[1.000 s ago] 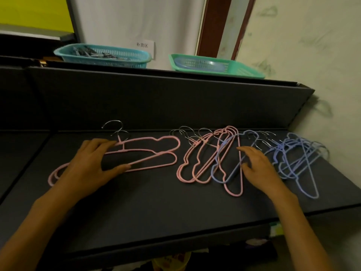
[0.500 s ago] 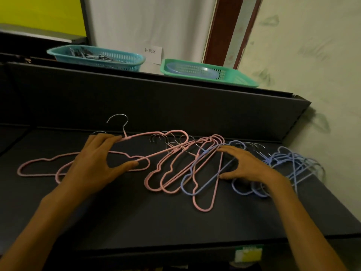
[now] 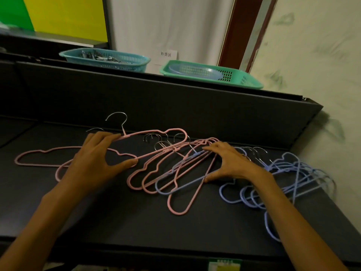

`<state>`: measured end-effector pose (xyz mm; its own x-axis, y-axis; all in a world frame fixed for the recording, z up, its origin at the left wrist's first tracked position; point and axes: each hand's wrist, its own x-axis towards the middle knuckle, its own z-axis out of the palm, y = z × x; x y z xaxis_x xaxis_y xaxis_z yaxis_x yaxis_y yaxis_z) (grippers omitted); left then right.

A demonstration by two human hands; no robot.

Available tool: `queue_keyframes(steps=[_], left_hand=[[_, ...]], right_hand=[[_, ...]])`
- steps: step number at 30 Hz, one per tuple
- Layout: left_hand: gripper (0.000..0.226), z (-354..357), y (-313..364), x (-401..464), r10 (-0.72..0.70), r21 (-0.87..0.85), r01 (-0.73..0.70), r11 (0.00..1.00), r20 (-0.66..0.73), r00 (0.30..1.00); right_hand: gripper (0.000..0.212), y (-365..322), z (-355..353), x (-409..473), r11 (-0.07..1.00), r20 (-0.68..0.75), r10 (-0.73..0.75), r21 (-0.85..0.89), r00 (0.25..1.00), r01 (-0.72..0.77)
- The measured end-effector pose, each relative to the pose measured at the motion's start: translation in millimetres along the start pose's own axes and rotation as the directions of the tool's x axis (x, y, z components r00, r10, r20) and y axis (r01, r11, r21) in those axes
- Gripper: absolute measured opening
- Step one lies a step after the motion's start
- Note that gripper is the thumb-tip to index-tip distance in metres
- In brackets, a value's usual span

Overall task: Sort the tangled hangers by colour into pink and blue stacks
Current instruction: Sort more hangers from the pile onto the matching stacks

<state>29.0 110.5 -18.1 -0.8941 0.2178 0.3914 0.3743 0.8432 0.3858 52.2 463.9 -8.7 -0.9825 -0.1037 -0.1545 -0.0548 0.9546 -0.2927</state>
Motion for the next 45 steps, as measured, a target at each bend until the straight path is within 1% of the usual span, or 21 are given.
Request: queue_keyframes(steps=[4, 8, 11, 14, 19, 20, 23, 26, 29, 32, 36, 40, 45], left_hand=[[0.085, -3, 2, -2, -0.006, 0.01, 0.006, 1.0, -0.001, 1.0], [0.089, -10, 2, -5, -0.012, -0.012, 0.012, 1.0, 0.01, 1.0], [0.091, -18, -1, -8, 0.009, -0.021, -0.009, 1.0, -0.03, 1.0], [0.087, -24, -4, -13, 0.045, -0.033, -0.048, 0.998, -0.082, 0.996], [0.089, -28, -9, -18, 0.077, -0.027, -0.08, 0.996, -0.111, 0.991], [0.088, -29, -9, -20, 0.08, -0.034, -0.085, 0.996, -0.121, 0.989], [0.084, -36, -11, -27, 0.09, -0.048, -0.098, 0.994, -0.157, 0.983], [0.084, -46, -17, -36, 0.087, -0.029, -0.094, 0.995, -0.176, 0.98], [0.084, -56, -36, -46, 0.072, 0.006, -0.072, 0.997, -0.159, 0.985], [0.084, -67, -58, -59, 0.041, 0.053, -0.034, 0.998, -0.143, 0.989], [0.08, -89, -90, -81, 0.047, 0.08, -0.036, 0.996, -0.143, 0.989], [0.079, -121, -131, -108, 0.035, 0.086, -0.024, 0.996, -0.134, 0.99], [0.083, -166, -202, -151, 0.013, 0.091, -0.003, 0.996, -0.103, 0.995]], right_hand=[[0.1, -4, 5, -5, 0.997, -0.088, -0.05, -0.056, 0.995, 0.045], [0.097, -11, 8, -7, 0.99, -0.182, -0.137, -0.054, 0.974, 0.129], [0.093, -18, 11, -7, 0.982, -0.241, -0.187, -0.054, 0.952, 0.179], [0.093, -27, 17, -5, 0.978, -0.284, -0.21, -0.07, 0.936, 0.198], [0.091, -43, 21, -1, 0.949, -0.3, -0.269, 0.079, 0.915, 0.305], [0.091, -47, 22, 1, 0.947, -0.297, -0.283, 0.063, 0.912, 0.314], [0.091, -58, 25, 4, 0.944, -0.281, -0.33, -0.093, 0.901, 0.316], [0.09, -69, 27, 3, 0.947, -0.287, -0.317, -0.148, 0.904, 0.286], [0.09, -78, 28, -1, 0.964, -0.32, -0.265, -0.12, 0.91, 0.238], [0.09, -88, 32, -6, 0.973, -0.341, -0.223, -0.133, 0.913, 0.188], [0.096, -110, 41, -11, 0.981, -0.388, -0.191, -0.102, 0.902, 0.164], [0.099, -154, 57, -20, 0.99, -0.389, -0.14, -0.063, 0.911, 0.125], [0.099, -237, 87, -24, 0.997, -0.374, -0.072, -0.025, 0.924, 0.068]])
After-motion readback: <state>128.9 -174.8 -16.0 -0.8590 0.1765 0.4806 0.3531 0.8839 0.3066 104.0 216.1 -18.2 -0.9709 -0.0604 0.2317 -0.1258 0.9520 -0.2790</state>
